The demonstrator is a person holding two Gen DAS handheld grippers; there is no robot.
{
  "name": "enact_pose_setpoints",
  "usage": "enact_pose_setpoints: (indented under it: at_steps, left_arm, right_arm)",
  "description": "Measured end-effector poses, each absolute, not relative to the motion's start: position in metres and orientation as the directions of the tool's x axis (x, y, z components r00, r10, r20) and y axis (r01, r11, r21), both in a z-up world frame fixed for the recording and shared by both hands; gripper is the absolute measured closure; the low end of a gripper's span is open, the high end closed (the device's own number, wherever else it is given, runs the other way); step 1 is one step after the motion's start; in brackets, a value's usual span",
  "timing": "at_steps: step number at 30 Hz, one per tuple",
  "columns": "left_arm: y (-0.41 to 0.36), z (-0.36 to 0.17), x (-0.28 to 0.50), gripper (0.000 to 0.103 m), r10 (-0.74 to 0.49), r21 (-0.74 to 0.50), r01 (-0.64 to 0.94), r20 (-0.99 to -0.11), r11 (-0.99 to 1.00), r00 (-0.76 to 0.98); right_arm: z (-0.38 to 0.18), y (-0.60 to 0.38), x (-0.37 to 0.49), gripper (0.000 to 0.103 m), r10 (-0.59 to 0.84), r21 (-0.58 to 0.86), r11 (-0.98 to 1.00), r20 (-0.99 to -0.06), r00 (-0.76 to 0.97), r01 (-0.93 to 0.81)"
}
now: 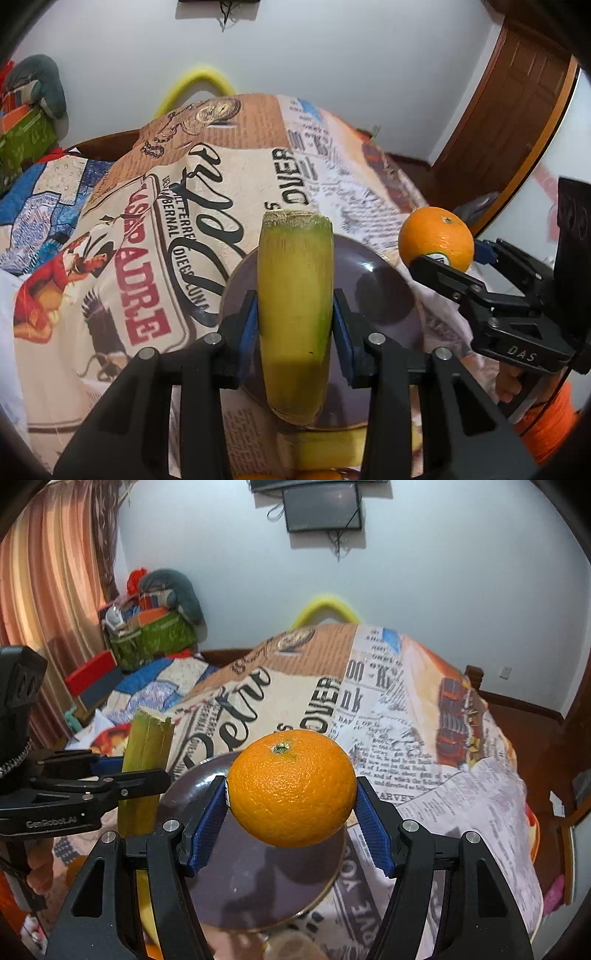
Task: Organize fruits
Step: 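Lift and carry the orange with the right tool while the left tool carries the banana to the plate, then lower the orange onto the plate and open the right tool while the left tool releases the banana there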
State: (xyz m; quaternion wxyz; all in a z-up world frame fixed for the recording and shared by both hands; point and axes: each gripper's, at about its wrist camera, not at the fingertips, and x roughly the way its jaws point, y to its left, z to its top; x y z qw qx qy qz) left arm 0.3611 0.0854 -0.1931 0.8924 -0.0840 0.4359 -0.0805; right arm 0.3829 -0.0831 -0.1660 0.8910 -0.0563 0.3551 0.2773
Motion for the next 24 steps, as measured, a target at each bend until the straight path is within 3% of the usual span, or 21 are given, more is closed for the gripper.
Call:
enact_pose_setpoints:
  at_steps: [13, 24]
  left_arm:
    - [0.087, -0.225, 0.408, 0.065, -0.187, -0.197, 0.032, -0.855, 0.980, 0.483]
    - [0.085, -0.234, 0.414, 0.065, -0.192, -0.209, 0.015, -0.867, 0.978, 0.460]
  right_arm:
    - [-0.208, -0.057, 0.421, 0.039, 0.407, 0.094, 0.809, -0.801, 0.438, -0.580]
    - [-0.217, -0.050, 0.430, 0.038, 0.379, 0.064, 0.795, -0.828, 0.413, -0.603]
